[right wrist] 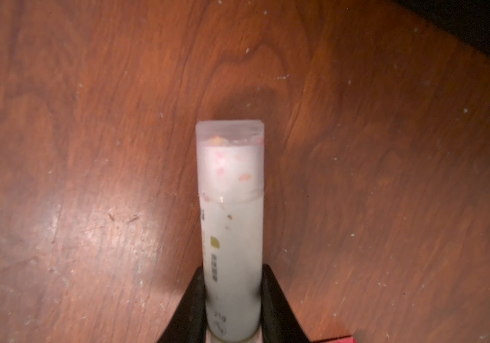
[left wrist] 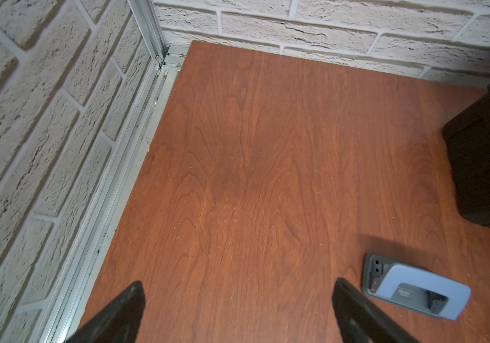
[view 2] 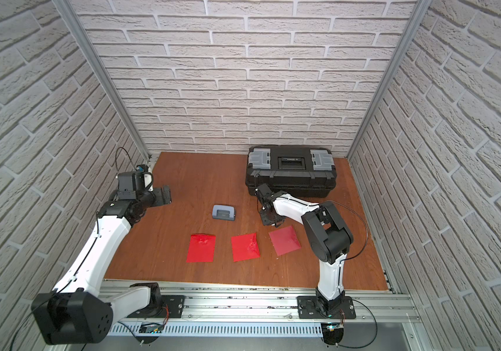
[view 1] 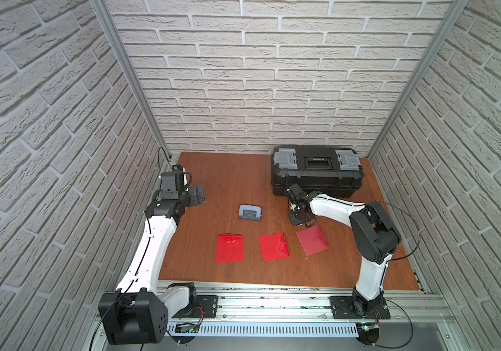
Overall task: Seal the envelope with a glue stick
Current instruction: Pick up the glue stick from the center of the board.
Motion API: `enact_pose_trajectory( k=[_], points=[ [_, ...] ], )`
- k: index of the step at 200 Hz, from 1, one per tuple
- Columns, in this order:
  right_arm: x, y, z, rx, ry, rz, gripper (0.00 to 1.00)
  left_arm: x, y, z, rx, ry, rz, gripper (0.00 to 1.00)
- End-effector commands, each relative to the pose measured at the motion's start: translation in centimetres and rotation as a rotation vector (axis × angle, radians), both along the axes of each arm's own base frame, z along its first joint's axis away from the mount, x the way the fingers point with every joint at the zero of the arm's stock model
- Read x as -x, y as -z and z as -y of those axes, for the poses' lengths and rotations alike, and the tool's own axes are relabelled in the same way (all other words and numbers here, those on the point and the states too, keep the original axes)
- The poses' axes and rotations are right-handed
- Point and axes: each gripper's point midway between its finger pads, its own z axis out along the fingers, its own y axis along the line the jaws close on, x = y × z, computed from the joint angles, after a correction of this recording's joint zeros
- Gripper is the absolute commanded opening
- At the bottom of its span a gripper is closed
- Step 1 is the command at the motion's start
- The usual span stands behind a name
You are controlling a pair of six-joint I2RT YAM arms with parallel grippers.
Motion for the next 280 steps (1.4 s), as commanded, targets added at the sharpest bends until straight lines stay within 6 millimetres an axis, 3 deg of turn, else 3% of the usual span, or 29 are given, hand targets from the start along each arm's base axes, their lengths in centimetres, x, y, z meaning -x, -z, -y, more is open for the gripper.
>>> enact_pose_trajectory(
  k=[1, 34, 61, 93, 129, 164, 194, 232, 280],
  points=[
    [0.2, -1.5, -0.1, -0.031, 0.003, 0.042, 0.18, -0.2, 0.1, 0.3, 0.001, 0.027, 0.001, 0.97],
    [0.9, -4.6, -1.3, -0.129, -0.1, 0.105, 0.12, -0.4, -0.5, 2.7, -0.02, 0.119, 0.011, 0.98],
    [2.2, -8.0, -3.0, -0.244, -0.253, 0.179, 0.1, -0.5, -1.5, 6.9, -0.005, 0.262, 0.022, 0.98],
    [4.2, -12.0, -4.8, -0.347, -0.457, 0.261, 0.07, 0.0, -4.1, 12.0, -0.044, 0.46, 0.092, 0.98],
    [7.8, -16.6, -7.5, -0.503, -0.746, 0.326, 0.05, 1.4, -7.5, 18.1, -0.026, 0.706, 0.171, 0.98],
    [11.8, -20.4, -9.0, -0.6, -1.032, 0.398, 0.03, 3.6, -9.3, 22.9, -0.024, 0.927, 0.229, 0.98],
    [13.6, -22.4, -8.8, -0.589, -1.143, 0.436, 0.03, 6.6, -10.7, 25.9, -0.013, 1.118, 0.3, 0.97],
    [15.4, -24.4, -9.1, -0.611, -1.255, 0.436, 0.03, 10.1, -11.2, 28.6, -0.028, 1.298, 0.333, 0.89],
    [16.1, -25.0, -9.3, -0.589, -1.322, 0.447, 0.03, 13.2, -12.2, 29.9, 0.061, 1.433, 0.284, 0.74]
  ],
)
